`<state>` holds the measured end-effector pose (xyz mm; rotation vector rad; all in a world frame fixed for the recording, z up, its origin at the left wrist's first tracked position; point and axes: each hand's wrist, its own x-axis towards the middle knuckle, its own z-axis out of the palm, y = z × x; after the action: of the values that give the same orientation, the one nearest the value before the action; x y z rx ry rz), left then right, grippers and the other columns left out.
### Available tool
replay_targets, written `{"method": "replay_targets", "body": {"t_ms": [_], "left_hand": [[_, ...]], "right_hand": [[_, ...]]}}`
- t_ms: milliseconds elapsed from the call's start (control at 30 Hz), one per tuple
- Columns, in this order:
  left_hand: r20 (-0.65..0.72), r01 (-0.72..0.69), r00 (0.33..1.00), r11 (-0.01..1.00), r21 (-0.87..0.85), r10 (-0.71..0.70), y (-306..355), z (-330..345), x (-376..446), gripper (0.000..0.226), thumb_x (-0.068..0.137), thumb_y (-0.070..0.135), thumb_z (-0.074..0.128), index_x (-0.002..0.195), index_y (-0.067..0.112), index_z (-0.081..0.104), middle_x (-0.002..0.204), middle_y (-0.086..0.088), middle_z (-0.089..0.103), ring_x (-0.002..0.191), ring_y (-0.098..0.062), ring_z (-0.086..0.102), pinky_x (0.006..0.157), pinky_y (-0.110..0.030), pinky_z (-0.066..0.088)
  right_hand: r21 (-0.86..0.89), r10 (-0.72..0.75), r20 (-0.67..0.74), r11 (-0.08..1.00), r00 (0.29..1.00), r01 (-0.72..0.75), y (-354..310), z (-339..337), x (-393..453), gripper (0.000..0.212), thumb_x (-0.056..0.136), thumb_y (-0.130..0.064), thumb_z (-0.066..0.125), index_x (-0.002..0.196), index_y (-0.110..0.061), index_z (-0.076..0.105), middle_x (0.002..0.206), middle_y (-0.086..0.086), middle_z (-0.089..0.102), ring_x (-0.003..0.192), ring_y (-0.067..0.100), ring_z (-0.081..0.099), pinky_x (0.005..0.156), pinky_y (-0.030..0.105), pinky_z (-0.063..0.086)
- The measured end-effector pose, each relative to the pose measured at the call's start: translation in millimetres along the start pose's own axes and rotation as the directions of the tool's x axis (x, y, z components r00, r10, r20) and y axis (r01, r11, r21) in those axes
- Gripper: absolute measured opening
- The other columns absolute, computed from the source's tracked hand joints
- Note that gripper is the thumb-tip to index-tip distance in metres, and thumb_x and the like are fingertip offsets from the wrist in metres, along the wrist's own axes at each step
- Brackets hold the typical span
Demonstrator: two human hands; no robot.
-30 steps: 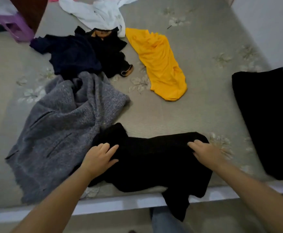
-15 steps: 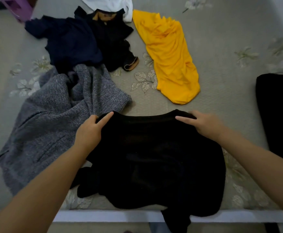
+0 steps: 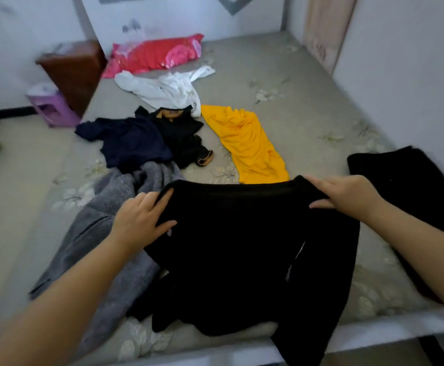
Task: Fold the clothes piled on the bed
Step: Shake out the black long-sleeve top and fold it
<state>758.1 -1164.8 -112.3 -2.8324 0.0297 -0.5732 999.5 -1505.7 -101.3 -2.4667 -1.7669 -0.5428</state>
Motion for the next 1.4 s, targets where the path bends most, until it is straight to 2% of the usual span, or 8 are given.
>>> {"method": "replay_targets", "body": {"t_ms": [267,567,700,800,1000,1100,1233,1400], "left_hand": [[-0.425,-0.084,0.895,0.987,0.138,0.135,-17.6,-191.8,-6.5,0.056,0.094,0.051,0.028,0.121,0.005,0.047,0.089,-0.009,0.037,0.056,-0.032,0.056,0.047,-0.033,0.046],[-0.68,-0.101,0.682,0.955,0.277,0.27,-1.8,-309.5,2.9,0.054,0.094,0.048,0.035,0.119,0.002,0.047,0.091,-0.01,0.04,0.068,-0.025,0.044,0.06,-0.033,0.036],[-0.681,-0.088,0.686,0.959,0.27,0.255,-6.9,-313.7,10.1,0.057,0.093,0.049,0.035,0.118,0.0,0.049,0.091,-0.01,0.041,0.065,-0.025,0.046,0.062,-0.03,0.033],[-0.576,-0.056,0.797,0.973,0.225,0.179,-11.6,-291.3,26.0,0.065,0.092,0.054,0.029,0.12,-0.001,0.048,0.088,-0.013,0.047,0.064,-0.03,0.051,0.056,-0.036,0.041],[-0.031,-0.002,1.0,0.989,0.146,0.007,-11.5,-173.4,76.0,0.093,0.081,0.074,0.022,0.13,-0.001,0.046,0.088,-0.019,0.057,0.07,-0.032,0.058,0.056,-0.034,0.047],[0.185,0.08,0.977,0.984,0.157,-0.109,-4.7,-91.9,98.5,0.098,0.073,0.07,0.051,0.141,0.003,0.03,0.1,-0.014,0.054,0.082,-0.028,0.054,0.057,-0.031,0.039],[0.443,0.089,0.88,0.977,0.194,-0.168,2.2,25.8,125.9,0.096,0.081,0.073,0.028,0.147,0.011,-0.003,0.123,-0.004,0.041,0.104,-0.018,0.045,0.07,-0.025,0.031],[0.598,0.088,0.785,0.985,0.151,-0.162,8.5,149.4,144.6,0.1,0.063,0.071,0.061,0.136,0.005,0.041,0.098,-0.009,0.061,0.08,-0.024,0.059,0.055,-0.03,0.043]], "right_hand": [[-0.144,0.069,-0.381,0.981,0.922,-0.133,-71.7,-205.2,-41.5,0.052,0.095,-0.055,0.019,0.122,-0.018,0.043,0.063,0.013,0.065,0.04,0.028,0.058,0.034,0.024,0.04],[-0.295,0.079,-0.473,0.924,0.878,-0.242,-79.1,-343.8,-63.2,0.055,0.092,-0.06,0.018,0.124,-0.022,0.041,0.06,0.014,0.06,0.037,0.029,0.053,0.034,0.023,0.036],[-0.239,0.193,-0.44,0.916,0.877,-0.321,-74.0,-363.0,-55.8,0.063,0.079,-0.046,0.06,0.134,-0.018,0.046,0.079,0.022,0.066,0.056,0.037,0.064,0.047,0.035,0.049],[-0.232,0.375,-0.249,0.872,0.893,-0.431,-67.2,-352.5,-36.5,0.073,0.078,-0.042,0.064,0.141,-0.02,0.034,0.103,0.022,0.064,0.079,0.039,0.064,0.061,0.038,0.048],[-0.314,0.534,0.184,0.828,0.826,-0.465,-13.3,-238.5,16.4,0.083,0.085,-0.056,0.046,0.148,-0.023,0.001,0.116,0.017,0.058,0.096,0.034,0.06,0.072,0.035,0.044],[-0.307,0.522,0.3,0.845,0.798,-0.438,25.7,-141.3,37.4,0.085,0.085,-0.057,0.044,0.148,-0.02,-0.001,0.117,0.014,0.059,0.098,0.031,0.06,0.079,0.037,0.047],[-0.292,0.504,0.474,0.864,0.722,-0.411,72.8,-2.1,54.0,0.086,0.085,-0.061,0.042,0.148,-0.02,-0.001,0.121,0.011,0.059,0.102,0.028,0.061,0.08,0.034,0.048],[-0.274,0.473,0.616,0.878,0.63,-0.392,105.0,123.5,61.4,0.089,0.085,-0.061,0.041,0.147,-0.017,-0.005,0.117,0.008,0.06,0.101,0.023,0.061,0.076,0.03,0.047]]}}
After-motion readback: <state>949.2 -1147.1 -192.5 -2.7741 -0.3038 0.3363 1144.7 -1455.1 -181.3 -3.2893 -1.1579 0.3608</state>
